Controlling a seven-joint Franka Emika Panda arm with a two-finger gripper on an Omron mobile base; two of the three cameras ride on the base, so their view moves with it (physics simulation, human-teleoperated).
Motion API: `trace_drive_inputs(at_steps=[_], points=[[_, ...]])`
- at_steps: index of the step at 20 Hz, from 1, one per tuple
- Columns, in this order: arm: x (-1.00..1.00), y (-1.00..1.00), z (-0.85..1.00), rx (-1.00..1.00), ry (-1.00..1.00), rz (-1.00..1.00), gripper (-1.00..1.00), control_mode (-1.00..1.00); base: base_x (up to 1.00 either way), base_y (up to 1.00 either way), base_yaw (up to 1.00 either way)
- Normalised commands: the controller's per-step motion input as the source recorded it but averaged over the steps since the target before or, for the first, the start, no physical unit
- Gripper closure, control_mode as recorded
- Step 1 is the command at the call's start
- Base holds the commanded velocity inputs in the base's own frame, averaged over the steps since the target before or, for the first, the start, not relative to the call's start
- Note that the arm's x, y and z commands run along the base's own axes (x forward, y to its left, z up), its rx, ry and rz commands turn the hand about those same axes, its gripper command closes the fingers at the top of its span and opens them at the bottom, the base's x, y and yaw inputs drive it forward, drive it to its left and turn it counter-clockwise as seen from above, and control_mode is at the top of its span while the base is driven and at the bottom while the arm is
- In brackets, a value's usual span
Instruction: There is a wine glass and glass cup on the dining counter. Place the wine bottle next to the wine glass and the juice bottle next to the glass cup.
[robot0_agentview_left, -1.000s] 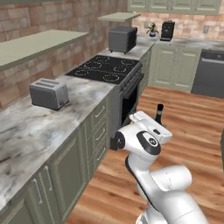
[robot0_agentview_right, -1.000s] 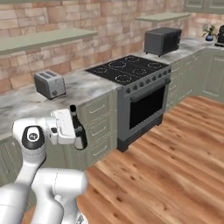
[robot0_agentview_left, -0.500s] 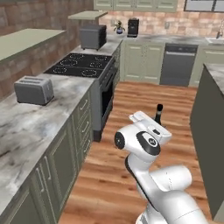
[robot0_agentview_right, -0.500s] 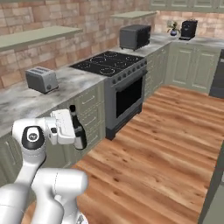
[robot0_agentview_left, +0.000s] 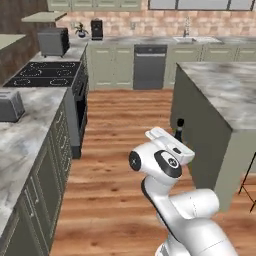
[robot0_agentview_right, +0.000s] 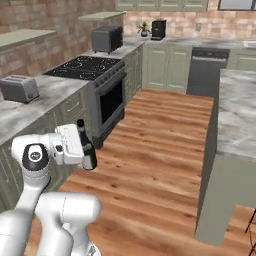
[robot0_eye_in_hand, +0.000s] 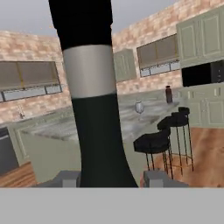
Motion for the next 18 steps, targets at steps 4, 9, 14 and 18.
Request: trace_drive_inputs(at_steps=[4,9,14,18], points=[[0.00,0.00,0.00,0.00,0.00,0.00,1.00,1.00,0.00,0.13,-0.95],[0.00,0.00,0.00,0.00,0.00,0.00,1.00,1.00,0.00,0.10,-0.98],[0.00,0.00,0.00,0.00,0.00,0.00,1.00,1.00,0.00,0.09,-0.99],[0.00,0.00,0.00,0.00,0.00,0.00,1.00,1.00,0.13,-0.02,-0.70]])
